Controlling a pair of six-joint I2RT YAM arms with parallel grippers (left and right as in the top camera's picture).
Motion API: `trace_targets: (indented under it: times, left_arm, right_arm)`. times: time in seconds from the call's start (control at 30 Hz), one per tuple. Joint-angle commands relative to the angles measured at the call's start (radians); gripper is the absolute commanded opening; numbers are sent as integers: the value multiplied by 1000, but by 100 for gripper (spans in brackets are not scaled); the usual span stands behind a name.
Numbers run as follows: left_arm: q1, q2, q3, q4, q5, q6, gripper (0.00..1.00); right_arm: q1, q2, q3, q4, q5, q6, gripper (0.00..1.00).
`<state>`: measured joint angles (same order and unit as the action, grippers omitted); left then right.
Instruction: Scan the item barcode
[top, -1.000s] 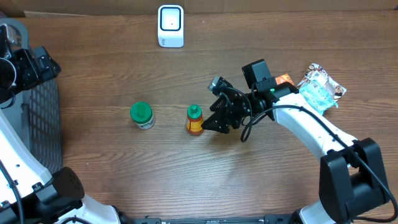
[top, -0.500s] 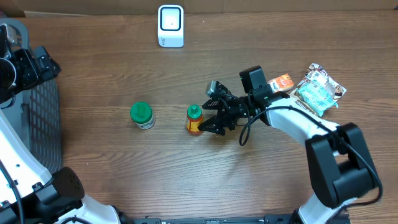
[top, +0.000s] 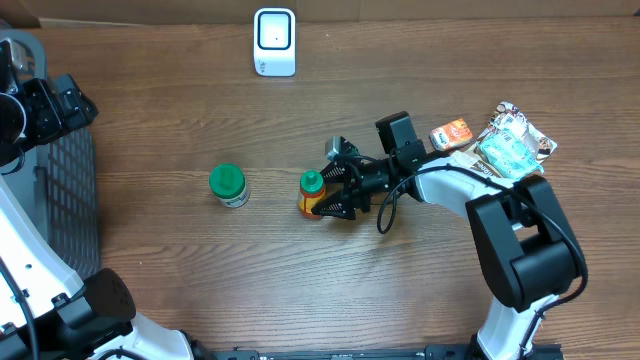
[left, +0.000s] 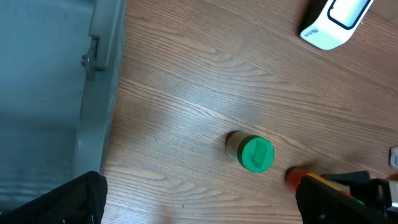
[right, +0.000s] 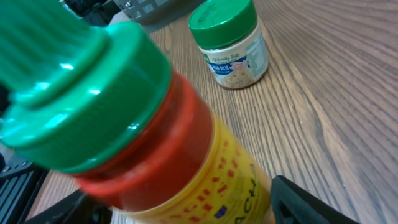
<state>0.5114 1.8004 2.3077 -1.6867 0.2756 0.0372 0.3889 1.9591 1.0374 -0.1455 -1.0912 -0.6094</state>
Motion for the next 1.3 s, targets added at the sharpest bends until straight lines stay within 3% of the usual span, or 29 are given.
trace_targets:
  times: [0.0, 0.47, 0.53, 0.67, 0.83, 0.93, 1.1, 1.2, 1.27]
  left_arm:
    - [-1, 6, -4, 0, 2, 19, 99]
    - [-1, 6, -4, 0, 2, 19, 99]
    - [-1, 6, -4, 0, 2, 19, 99]
    - [-1, 6, -4, 0, 2, 19, 99]
    - [-1, 6, -4, 0, 2, 19, 99]
    - [-1, 6, -4, 0, 2, 19, 100]
    - [-1, 6, -4, 0, 2, 19, 100]
    - [-1, 6, -4, 0, 2, 19, 100]
    - [-1, 6, -4, 0, 2, 19, 99]
  right_arm:
    - [17, 18, -6, 31, -29, -8, 73]
    - [63, 43, -6, 106, -93, 13, 66]
    - [69, 42, -6, 154, -93, 105, 63]
    - [66, 42, -6, 259, -93, 321, 50]
    - [61, 42, -6, 381, -93, 594, 41]
    - [61, 42, -5, 481, -93, 858, 35]
    - [42, 42, -1, 675, -164, 1301, 34]
    - [20, 42, -1, 906, -303, 1517, 32]
    - [10, 42, 1, 1381, -404, 1894, 31]
